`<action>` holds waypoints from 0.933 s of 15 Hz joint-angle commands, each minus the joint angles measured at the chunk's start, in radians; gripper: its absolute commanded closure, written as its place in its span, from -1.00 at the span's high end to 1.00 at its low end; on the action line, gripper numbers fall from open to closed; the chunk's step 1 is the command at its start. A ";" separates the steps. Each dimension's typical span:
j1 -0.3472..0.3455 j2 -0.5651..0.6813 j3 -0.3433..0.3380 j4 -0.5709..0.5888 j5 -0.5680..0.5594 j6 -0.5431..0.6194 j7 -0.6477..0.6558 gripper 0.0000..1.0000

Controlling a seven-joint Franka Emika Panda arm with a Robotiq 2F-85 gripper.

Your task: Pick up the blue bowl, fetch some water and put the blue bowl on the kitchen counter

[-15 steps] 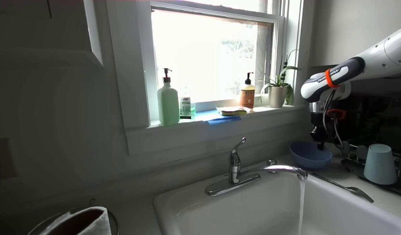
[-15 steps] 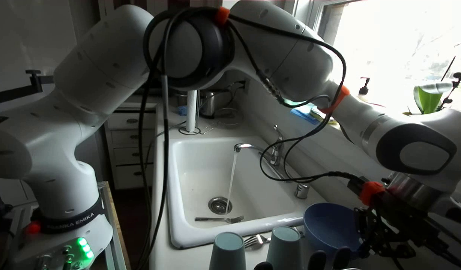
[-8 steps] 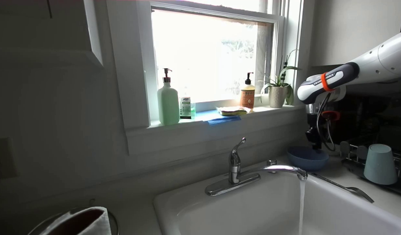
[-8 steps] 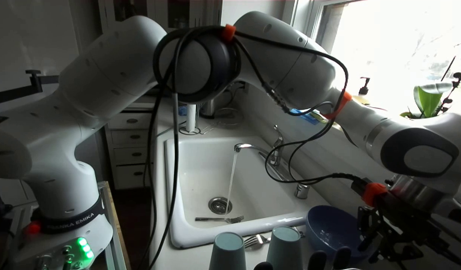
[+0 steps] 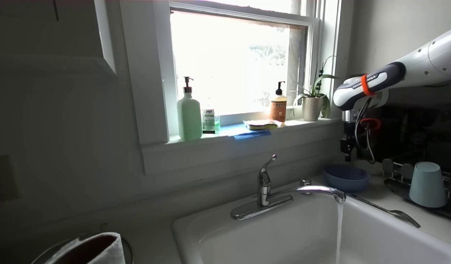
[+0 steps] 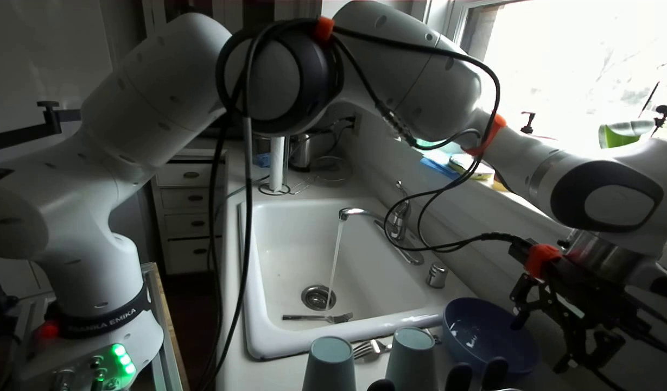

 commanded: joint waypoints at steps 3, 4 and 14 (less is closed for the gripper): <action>0.030 -0.139 -0.001 -0.190 0.008 0.040 0.032 1.00; 0.034 -0.167 0.000 -0.232 0.008 0.053 0.027 1.00; 0.077 -0.482 -0.010 -0.597 0.042 0.157 0.020 1.00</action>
